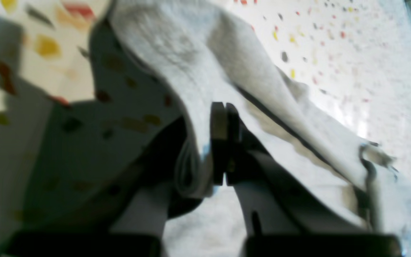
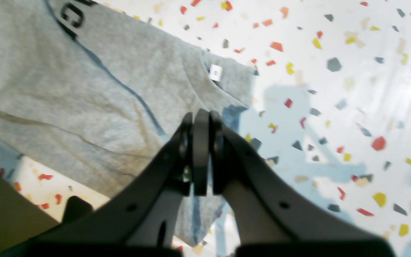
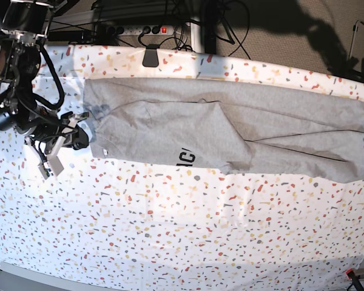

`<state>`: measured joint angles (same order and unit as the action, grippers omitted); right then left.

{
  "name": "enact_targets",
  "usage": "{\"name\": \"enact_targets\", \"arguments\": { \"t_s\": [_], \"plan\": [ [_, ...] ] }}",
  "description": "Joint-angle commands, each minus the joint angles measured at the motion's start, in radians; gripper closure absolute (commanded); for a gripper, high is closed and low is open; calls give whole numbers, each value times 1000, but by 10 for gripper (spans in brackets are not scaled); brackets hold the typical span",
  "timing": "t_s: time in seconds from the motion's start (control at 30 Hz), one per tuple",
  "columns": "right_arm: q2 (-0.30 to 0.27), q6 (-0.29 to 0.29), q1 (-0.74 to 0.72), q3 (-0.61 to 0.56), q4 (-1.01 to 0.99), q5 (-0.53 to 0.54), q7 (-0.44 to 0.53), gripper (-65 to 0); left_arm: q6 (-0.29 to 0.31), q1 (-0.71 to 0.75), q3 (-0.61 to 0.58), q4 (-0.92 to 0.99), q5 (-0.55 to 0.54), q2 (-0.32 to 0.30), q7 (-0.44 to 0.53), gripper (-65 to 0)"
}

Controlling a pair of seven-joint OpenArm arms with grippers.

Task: Fold the T-shirt properly
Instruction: 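Lift the shirt end with the left gripper and fold it toward the right gripper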

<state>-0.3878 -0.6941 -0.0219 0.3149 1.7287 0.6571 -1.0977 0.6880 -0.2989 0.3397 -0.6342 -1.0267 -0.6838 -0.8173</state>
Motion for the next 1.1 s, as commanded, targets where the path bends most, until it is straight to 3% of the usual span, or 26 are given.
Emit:
{"name": "enact_targets", "arguments": {
  "t_s": [0.0,0.13,0.2,0.3,0.4,0.63,0.83,1.07],
  "plan": [
    [-10,-4,-16,8,18,21,16,0,10,-19,6,-15,-72,-29,-18,0],
    [-8,-4,-16,8,18,25,16,0,10,-19,6,-39,-337,-21,-233,0],
    [-8,-4,-16,8,18,25,17,0,10,-16,6,-71,-419,-3,-338,0],
    [-8,-4,-16,8,18,25,16,0,10,-16,6,-127,-457,48,-457,0],
    [-8,-4,-16,8,18,24,16,0,10,-8,6,-203,-457,125,-515,0],
    [-8,-4,-16,8,18,24,17,0,-7,77,6,-510,-450,319,-545,0],
    [-8,-4,-16,8,18,24,17,0,-56,172,2,-742,-242,477,-441,0],
    [-8,-4,-16,8,18,24,19,0,-79,221,-153,-790,-167,603,-357,0]
  ]
}}
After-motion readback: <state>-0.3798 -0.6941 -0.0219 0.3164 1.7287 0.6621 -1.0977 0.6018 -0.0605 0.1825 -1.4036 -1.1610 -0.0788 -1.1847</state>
